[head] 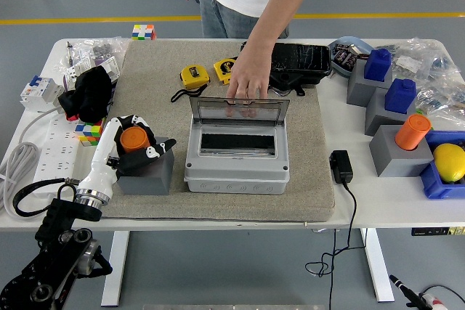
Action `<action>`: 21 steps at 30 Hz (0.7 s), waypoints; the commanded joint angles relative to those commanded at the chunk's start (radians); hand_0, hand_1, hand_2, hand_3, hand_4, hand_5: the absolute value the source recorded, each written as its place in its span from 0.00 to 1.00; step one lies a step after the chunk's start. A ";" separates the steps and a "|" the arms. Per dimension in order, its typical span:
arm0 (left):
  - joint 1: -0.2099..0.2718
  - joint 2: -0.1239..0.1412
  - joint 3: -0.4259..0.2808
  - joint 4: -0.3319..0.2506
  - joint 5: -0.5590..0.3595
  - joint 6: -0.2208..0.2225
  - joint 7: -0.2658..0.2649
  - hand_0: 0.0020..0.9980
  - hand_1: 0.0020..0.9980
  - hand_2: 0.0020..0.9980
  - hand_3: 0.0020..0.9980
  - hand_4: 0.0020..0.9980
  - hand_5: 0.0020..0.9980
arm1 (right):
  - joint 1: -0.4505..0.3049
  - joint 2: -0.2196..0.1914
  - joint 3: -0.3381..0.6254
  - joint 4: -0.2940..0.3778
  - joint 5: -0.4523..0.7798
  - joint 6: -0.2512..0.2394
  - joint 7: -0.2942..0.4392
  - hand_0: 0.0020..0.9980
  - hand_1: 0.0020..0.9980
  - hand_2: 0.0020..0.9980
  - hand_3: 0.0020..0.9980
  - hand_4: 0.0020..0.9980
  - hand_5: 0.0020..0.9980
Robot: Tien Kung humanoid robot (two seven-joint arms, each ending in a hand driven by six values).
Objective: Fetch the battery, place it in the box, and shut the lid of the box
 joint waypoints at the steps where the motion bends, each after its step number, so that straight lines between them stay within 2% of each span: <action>1: 0.000 0.000 0.000 0.001 -0.001 0.004 0.000 0.10 0.10 0.17 0.18 1.00 0.15 | 0.000 0.000 -0.001 0.000 0.000 0.000 0.000 0.90 0.89 0.84 0.87 1.00 1.00; 5: -0.004 0.001 0.004 0.004 -0.007 0.028 -0.004 0.10 0.10 0.17 0.18 1.00 0.15 | 0.001 -0.001 0.001 0.000 -0.001 0.000 0.000 0.90 0.89 0.84 0.87 1.00 1.00; 6: -0.005 0.001 0.005 0.006 -0.009 0.033 -0.006 0.07 0.06 0.13 0.14 0.96 0.14 | 0.002 -0.001 0.002 0.000 -0.001 0.000 0.000 0.90 0.89 0.84 0.87 1.00 1.00; 8: -0.006 0.001 0.005 0.009 -0.017 0.037 -0.009 0.07 0.06 0.13 0.14 0.96 0.14 | 0.002 -0.001 0.003 0.000 -0.001 0.000 0.001 0.90 0.89 0.84 0.87 1.00 1.00; 11: -0.008 0.002 0.007 0.008 -0.023 0.029 -0.005 0.07 0.06 0.13 0.14 0.96 0.14 | 0.003 -0.001 0.005 0.000 -0.003 0.000 0.001 0.90 0.89 0.84 0.87 1.00 1.00; 12: -0.008 0.002 0.008 0.007 -0.023 0.027 -0.004 0.06 0.05 0.10 0.11 0.88 0.19 | 0.003 -0.001 0.005 0.000 -0.002 0.000 0.000 0.90 0.89 0.84 0.87 1.00 1.00; 17: -0.013 0.003 0.008 0.005 -0.028 0.024 -0.002 0.06 0.05 0.10 0.11 0.88 0.19 | 0.006 -0.001 0.005 0.000 -0.001 0.000 0.000 0.90 0.89 0.84 0.87 1.00 1.00; 18: -0.014 0.003 0.008 0.004 -0.028 0.025 -0.001 0.06 0.04 0.10 0.11 0.84 0.20 | 0.006 -0.001 0.004 0.001 -0.001 0.000 0.000 0.90 0.89 0.84 0.87 1.00 1.00; 21: -0.016 0.004 0.010 0.001 -0.031 0.028 0.001 0.06 0.04 0.10 0.11 0.84 0.20 | 0.006 -0.001 0.005 0.000 -0.001 0.000 0.000 0.90 0.89 0.84 0.87 1.00 1.00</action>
